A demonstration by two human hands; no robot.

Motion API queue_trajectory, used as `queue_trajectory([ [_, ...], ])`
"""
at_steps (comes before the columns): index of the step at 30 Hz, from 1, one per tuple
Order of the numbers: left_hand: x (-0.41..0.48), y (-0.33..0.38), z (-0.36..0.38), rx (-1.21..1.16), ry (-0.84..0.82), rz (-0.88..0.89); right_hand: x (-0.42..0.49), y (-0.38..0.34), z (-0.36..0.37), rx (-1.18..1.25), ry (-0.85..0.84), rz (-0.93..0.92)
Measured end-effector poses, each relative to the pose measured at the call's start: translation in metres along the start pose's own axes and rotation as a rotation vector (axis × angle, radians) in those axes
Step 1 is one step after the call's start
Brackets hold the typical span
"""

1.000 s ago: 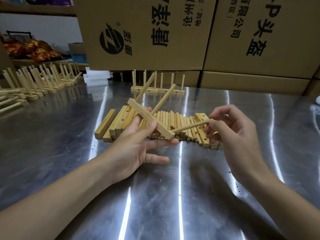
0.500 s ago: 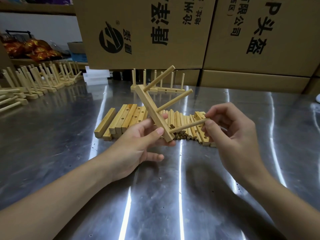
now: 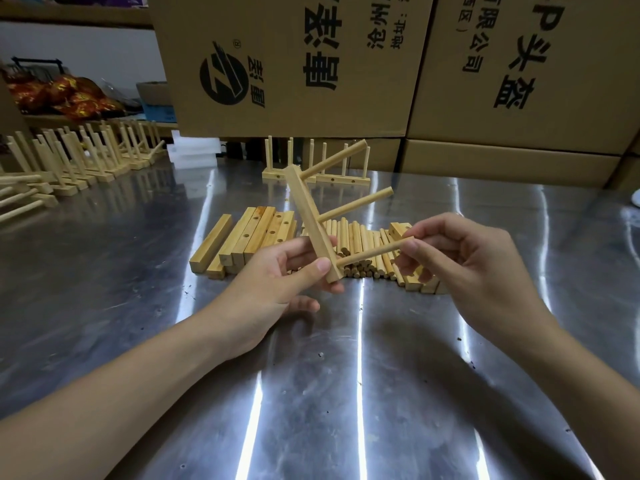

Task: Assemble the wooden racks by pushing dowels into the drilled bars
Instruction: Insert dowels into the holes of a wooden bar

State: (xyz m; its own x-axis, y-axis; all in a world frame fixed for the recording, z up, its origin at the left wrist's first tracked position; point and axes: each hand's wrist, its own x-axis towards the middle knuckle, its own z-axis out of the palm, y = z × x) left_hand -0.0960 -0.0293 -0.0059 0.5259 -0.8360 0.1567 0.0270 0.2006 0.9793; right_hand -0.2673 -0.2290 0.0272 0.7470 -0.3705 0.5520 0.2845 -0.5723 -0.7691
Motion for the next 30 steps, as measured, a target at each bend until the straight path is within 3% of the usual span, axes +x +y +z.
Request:
queue_trajectory([
  [10, -0.003, 0.001, 0.002, 0.026, 0.001, -0.006, -0.003, 0.003, -0.004, -0.412, -0.065, -0.128],
  [14, -0.003, 0.005, 0.003, 0.033, 0.014, 0.008, -0.003, 0.002, -0.003, -0.415, -0.092, -0.152],
  [18, -0.003, 0.008, 0.004, 0.063, 0.026, 0.042, -0.003, 0.002, 0.001, -0.258, -0.052, -0.108],
  [30, -0.004, 0.008, 0.003, 0.137, 0.024, 0.025, -0.009, 0.001, 0.007, -0.441, -0.123, -0.164],
])
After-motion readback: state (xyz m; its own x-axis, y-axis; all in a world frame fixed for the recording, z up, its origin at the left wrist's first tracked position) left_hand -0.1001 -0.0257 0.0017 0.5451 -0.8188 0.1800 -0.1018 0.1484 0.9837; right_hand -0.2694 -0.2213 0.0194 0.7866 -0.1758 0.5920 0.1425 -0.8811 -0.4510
